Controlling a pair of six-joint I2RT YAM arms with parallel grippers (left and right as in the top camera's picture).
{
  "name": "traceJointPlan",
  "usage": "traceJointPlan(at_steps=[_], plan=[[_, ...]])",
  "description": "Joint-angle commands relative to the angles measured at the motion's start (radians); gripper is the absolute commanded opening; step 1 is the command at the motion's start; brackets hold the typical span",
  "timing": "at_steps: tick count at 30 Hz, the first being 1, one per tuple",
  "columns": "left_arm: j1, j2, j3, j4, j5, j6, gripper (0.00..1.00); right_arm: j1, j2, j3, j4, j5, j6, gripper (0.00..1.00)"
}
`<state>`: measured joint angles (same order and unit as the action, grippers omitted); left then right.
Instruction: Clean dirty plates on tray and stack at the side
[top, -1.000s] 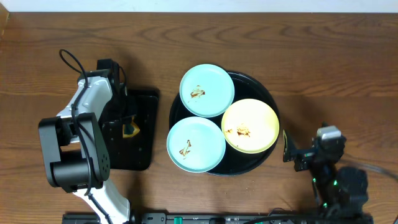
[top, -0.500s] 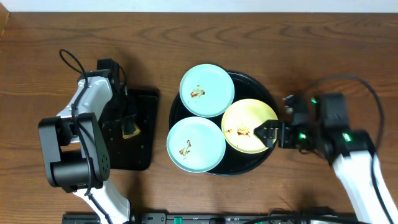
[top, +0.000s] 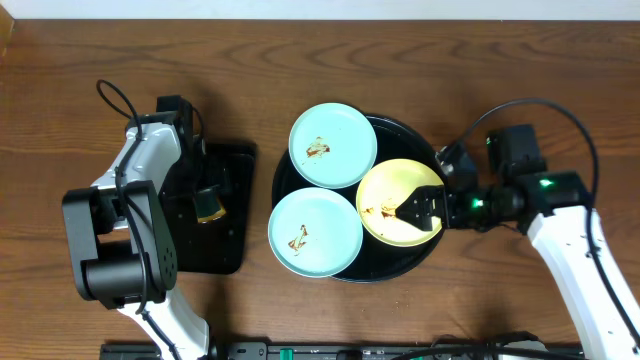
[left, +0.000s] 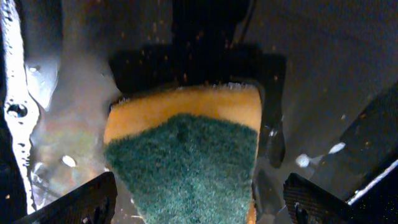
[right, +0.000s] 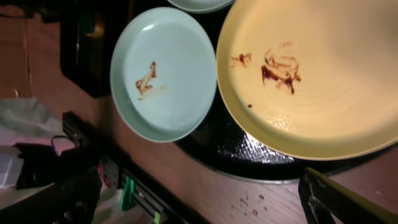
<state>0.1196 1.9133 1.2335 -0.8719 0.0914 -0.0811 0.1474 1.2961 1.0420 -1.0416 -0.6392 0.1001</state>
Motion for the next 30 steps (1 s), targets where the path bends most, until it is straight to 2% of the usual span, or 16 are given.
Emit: traceJointPlan(at_steps=[1, 2, 7, 8, 11, 15, 21, 30], plan=[[-0.003, -0.026, 0.013, -0.018, 0.002, 0.005, 0.83, 0.005, -0.02, 0.082, -0.049, 0.038, -0.041, 0.99], [-0.003, -0.034, 0.013, -0.024, 0.003, 0.005, 0.77, 0.005, -0.02, 0.098, -0.065, 0.042, -0.055, 0.99], [-0.006, -0.063, 0.013, -0.089, 0.06, 0.003, 0.72, 0.005, -0.02, 0.129, -0.1, 0.052, -0.073, 0.99], [-0.011, -0.064, 0.012, -0.106, 0.06, 0.0, 0.67, 0.005, -0.02, 0.129, -0.103, 0.052, -0.073, 0.99], [-0.025, -0.064, 0.012, -0.125, 0.068, -0.007, 0.65, 0.006, -0.02, 0.129, -0.103, 0.051, -0.073, 0.99], [-0.05, -0.064, 0.011, -0.141, 0.113, -0.012, 0.67, 0.006, -0.02, 0.129, -0.111, 0.051, -0.074, 0.99], [-0.057, -0.064, 0.0, -0.129, 0.114, -0.064, 0.78, 0.005, -0.021, 0.129, -0.15, 0.051, -0.109, 0.99], [-0.016, -0.063, -0.045, -0.084, 0.099, -0.17, 0.82, 0.005, -0.021, 0.129, -0.164, 0.051, -0.117, 0.99]])
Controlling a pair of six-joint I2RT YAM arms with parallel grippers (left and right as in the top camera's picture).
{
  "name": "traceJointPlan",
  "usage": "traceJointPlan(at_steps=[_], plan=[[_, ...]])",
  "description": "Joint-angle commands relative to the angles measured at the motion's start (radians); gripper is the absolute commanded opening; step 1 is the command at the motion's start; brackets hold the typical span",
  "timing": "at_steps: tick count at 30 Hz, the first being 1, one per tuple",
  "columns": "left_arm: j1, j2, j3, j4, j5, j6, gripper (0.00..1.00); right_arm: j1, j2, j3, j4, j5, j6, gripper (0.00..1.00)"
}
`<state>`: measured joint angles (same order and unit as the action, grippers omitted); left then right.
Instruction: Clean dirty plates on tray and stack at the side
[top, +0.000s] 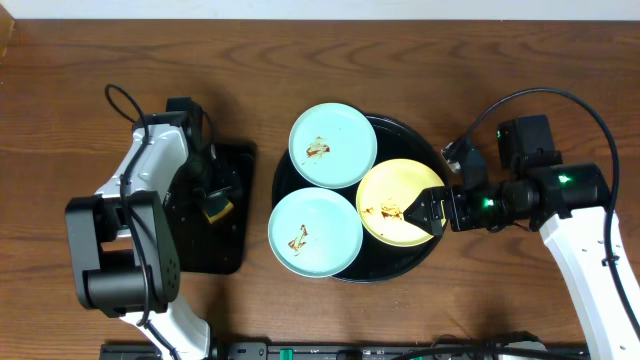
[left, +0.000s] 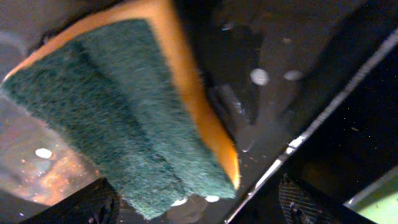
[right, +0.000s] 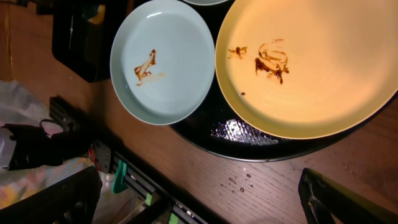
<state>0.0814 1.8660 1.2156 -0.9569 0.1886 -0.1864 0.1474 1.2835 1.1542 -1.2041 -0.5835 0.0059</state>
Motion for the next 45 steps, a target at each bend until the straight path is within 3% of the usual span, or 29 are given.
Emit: traceJointPlan(at_steps=[1, 5, 9, 14, 20, 22, 23, 38, 42, 45], plan=[[0.03, -0.014, -0.035, 0.003, 0.002, -0.082, 0.82, 0.006, -0.008, 0.017, -0.002, -0.005, -0.023, 0.99], [0.049, -0.003, -0.06, 0.005, 0.003, -0.135, 0.79, 0.005, -0.008, 0.017, -0.001, -0.004, -0.034, 0.99], [0.044, -0.002, -0.072, 0.005, 0.012, -0.154, 0.44, 0.005, -0.008, 0.017, -0.001, -0.004, -0.038, 0.99], [0.035, -0.002, -0.072, 0.005, 0.013, -0.168, 0.08, 0.005, -0.008, 0.017, 0.002, -0.004, -0.038, 0.99], [0.035, -0.002, -0.072, 0.006, 0.013, -0.171, 0.09, 0.005, -0.008, 0.017, 0.003, -0.004, -0.038, 0.99], [0.035, -0.002, -0.072, 0.005, 0.013, -0.171, 0.59, 0.005, -0.008, 0.017, 0.003, -0.004, -0.038, 0.99], [0.035, -0.002, -0.072, 0.005, 0.013, -0.171, 0.75, 0.005, -0.008, 0.017, 0.004, -0.004, -0.038, 0.99], [0.078, -0.003, -0.043, 0.097, -0.024, -0.172, 0.9, 0.005, -0.008, 0.017, -0.002, -0.004, -0.049, 0.99], [0.115, -0.003, -0.043, 0.154, -0.023, -0.171, 0.85, 0.005, -0.008, 0.017, -0.005, -0.004, -0.049, 0.99], [0.125, -0.003, -0.043, 0.179, -0.021, -0.166, 0.61, 0.005, -0.008, 0.017, -0.005, -0.003, -0.049, 0.99]])
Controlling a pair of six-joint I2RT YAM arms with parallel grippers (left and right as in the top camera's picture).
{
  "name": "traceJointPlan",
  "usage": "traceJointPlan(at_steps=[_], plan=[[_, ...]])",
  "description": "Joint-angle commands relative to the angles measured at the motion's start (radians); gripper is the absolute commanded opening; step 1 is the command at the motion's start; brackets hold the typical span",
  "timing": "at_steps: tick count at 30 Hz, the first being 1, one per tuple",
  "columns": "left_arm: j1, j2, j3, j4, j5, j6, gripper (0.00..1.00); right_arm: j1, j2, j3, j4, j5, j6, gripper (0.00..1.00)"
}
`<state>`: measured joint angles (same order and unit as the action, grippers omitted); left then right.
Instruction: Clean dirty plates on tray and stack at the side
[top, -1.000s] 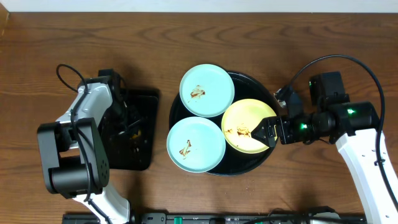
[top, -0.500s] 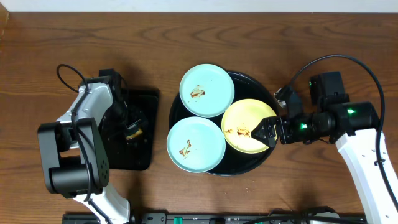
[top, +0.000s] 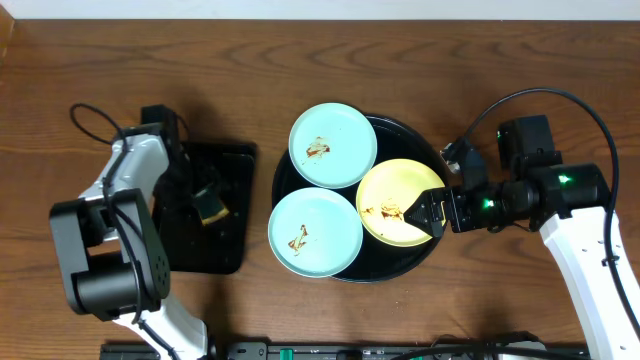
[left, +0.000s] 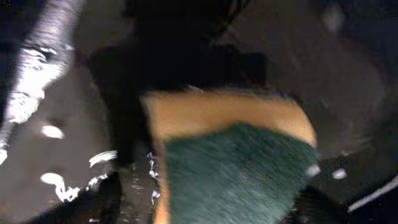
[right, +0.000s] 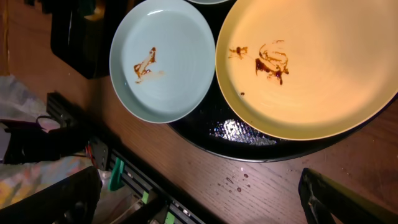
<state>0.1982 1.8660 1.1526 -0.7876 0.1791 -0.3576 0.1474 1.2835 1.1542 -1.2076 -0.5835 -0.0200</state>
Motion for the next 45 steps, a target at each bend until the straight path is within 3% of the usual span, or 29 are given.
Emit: traceJointPlan(at_steps=[1, 4, 7, 9, 10, 11, 12, 15, 20, 21, 23, 25, 26, 28, 31, 37, 45], plan=[[0.008, -0.003, 0.02, 0.018, -0.011, 0.005, 0.54, 0.005, -0.008, 0.017, -0.001, -0.004, -0.023, 0.99], [0.008, -0.003, 0.02, 0.034, -0.011, 0.005, 0.41, 0.005, -0.008, 0.017, -0.002, -0.004, -0.023, 0.99], [0.008, -0.003, 0.02, 0.035, -0.011, 0.005, 0.14, 0.005, -0.008, 0.017, -0.004, -0.004, -0.023, 0.99], [0.008, -0.003, 0.02, 0.034, -0.01, 0.005, 0.12, 0.005, -0.008, 0.017, -0.005, -0.004, -0.023, 0.99], [0.008, -0.003, 0.02, 0.032, -0.01, 0.004, 0.3, 0.005, -0.008, 0.017, -0.005, -0.004, -0.023, 0.99], [0.008, -0.003, 0.02, 0.03, -0.008, 0.004, 0.62, 0.005, -0.008, 0.017, -0.005, -0.004, -0.023, 0.99], [0.008, -0.003, 0.02, 0.026, -0.006, 0.004, 0.73, 0.006, -0.008, 0.017, -0.005, -0.004, -0.023, 0.99], [0.008, -0.003, 0.02, 0.003, -0.006, 0.005, 0.84, 0.005, -0.008, 0.017, -0.008, -0.004, -0.023, 0.99], [0.006, -0.003, 0.02, -0.042, -0.007, 0.026, 0.83, 0.005, -0.008, 0.017, -0.01, -0.004, -0.023, 0.99], [0.005, -0.003, 0.02, -0.045, -0.007, 0.032, 0.8, 0.005, -0.008, 0.017, -0.01, -0.004, -0.023, 0.99], [0.002, -0.003, 0.02, -0.043, -0.007, 0.035, 0.63, 0.005, -0.008, 0.017, -0.011, -0.004, -0.023, 0.99], [0.0, -0.003, 0.02, -0.037, -0.006, 0.034, 0.34, 0.005, -0.008, 0.017, -0.013, -0.004, -0.023, 0.99], [-0.002, -0.003, 0.02, -0.034, -0.006, 0.034, 0.27, 0.006, -0.008, 0.017, -0.013, -0.004, -0.023, 0.99], [-0.005, -0.003, 0.02, -0.029, -0.006, 0.034, 0.25, 0.006, -0.008, 0.017, -0.013, -0.004, -0.023, 0.99], [-0.006, -0.003, 0.02, -0.021, -0.006, 0.034, 0.08, 0.005, -0.008, 0.017, -0.011, -0.003, -0.023, 0.99], [-0.006, -0.003, 0.02, -0.012, -0.006, 0.034, 0.08, 0.005, -0.008, 0.016, -0.009, -0.002, -0.023, 0.99], [-0.01, -0.003, 0.02, -0.007, -0.007, 0.035, 0.08, 0.005, -0.005, -0.008, -0.009, 0.146, 0.012, 0.99]])
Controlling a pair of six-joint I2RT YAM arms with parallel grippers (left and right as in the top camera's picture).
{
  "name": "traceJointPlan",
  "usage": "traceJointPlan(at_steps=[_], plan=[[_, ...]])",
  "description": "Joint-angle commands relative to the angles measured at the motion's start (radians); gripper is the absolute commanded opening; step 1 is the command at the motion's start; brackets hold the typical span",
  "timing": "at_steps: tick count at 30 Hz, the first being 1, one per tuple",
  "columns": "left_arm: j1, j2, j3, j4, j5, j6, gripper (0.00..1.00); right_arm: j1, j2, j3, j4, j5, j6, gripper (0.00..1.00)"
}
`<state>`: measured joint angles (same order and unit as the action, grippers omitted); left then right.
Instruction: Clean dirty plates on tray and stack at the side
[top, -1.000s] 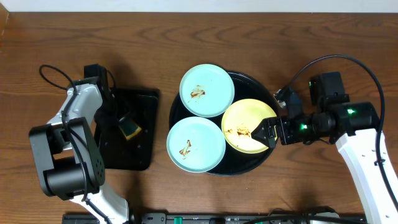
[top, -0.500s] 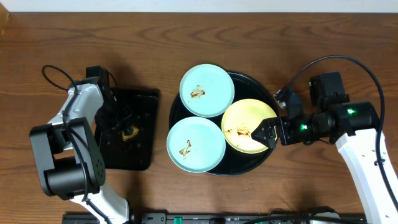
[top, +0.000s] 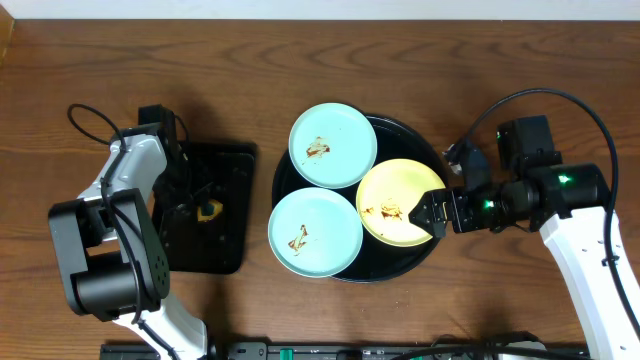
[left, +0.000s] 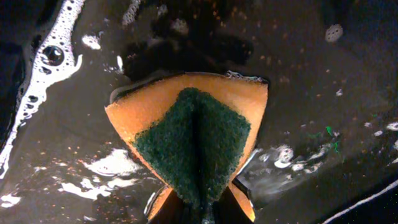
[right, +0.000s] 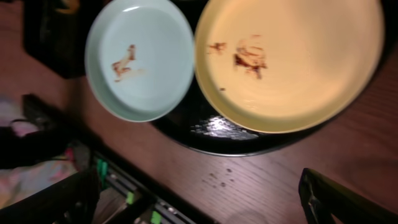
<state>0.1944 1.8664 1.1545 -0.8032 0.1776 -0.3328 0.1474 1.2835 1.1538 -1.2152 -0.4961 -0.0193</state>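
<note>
Two pale blue plates (top: 333, 145) (top: 315, 233) and a yellow plate (top: 395, 200), each smeared with brown sauce, lie on the round black tray (top: 400, 128). A yellow sponge with a green scouring face (left: 196, 134) sits in the wet square black tray (top: 228, 160). My left gripper (left: 202, 210) is shut on the sponge, pinching it into a fold. My right gripper (top: 431, 212) hangs open over the yellow plate's right rim. From the right wrist I see the yellow plate (right: 289, 62) and one blue plate (right: 140, 59).
Soapy water and foam (left: 43, 59) cover the square tray's floor. A black rail with green clips (right: 118, 180) runs along the table's front edge. Bare wooden table (top: 300, 60) lies behind and at both sides of the trays.
My left gripper, open round the sponge before, is now shut on it and has creased it down the middle. The plates sit a little further left in the right wrist view.
At first my left gripper stood open over the sponge in the wet tray, and my right gripper hung open at the yellow plate's rim. The left wrist then turned and shifted over the sponge. Now it grips the sponge. The plates have stayed in place, still smeared.
</note>
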Motion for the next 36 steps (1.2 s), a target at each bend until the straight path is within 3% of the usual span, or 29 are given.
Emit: traceJointPlan(at_steps=[1, 11, 16, 25, 27, 29, 31, 33, 36], plan=[[-0.007, -0.004, 0.018, 0.009, -0.006, 0.01, 0.08, 0.005, -0.002, -0.021, -0.001, 0.053, 0.011, 0.99], [-0.019, -0.004, 0.018, 0.012, -0.006, 0.018, 0.07, 0.142, 0.118, -0.076, 0.047, 0.074, -0.004, 0.99], [-0.022, -0.004, 0.018, 0.012, -0.006, 0.021, 0.07, 0.278, 0.222, -0.076, 0.189, 0.025, 0.007, 0.99], [-0.022, -0.004, 0.018, 0.011, -0.006, 0.025, 0.08, 0.338, 0.28, -0.076, 0.36, -0.013, 0.071, 0.99], [-0.022, -0.004, 0.018, 0.011, -0.006, 0.025, 0.07, 0.338, 0.282, -0.076, 0.357, 0.08, 0.127, 0.75], [-0.022, -0.004, 0.018, 0.008, -0.006, 0.026, 0.07, 0.339, 0.282, -0.077, 0.339, 0.146, 0.214, 0.71], [-0.022, -0.004, 0.018, 0.008, -0.006, 0.025, 0.07, 0.346, 0.282, -0.078, 0.327, 0.148, 0.236, 0.78], [-0.022, -0.004, 0.018, 0.008, -0.006, 0.025, 0.08, 0.368, 0.282, -0.079, 0.325, 0.148, 0.237, 0.77], [-0.022, -0.004, 0.018, 0.008, -0.006, 0.025, 0.08, 0.432, 0.284, -0.08, 0.339, 0.149, 0.26, 0.85]])
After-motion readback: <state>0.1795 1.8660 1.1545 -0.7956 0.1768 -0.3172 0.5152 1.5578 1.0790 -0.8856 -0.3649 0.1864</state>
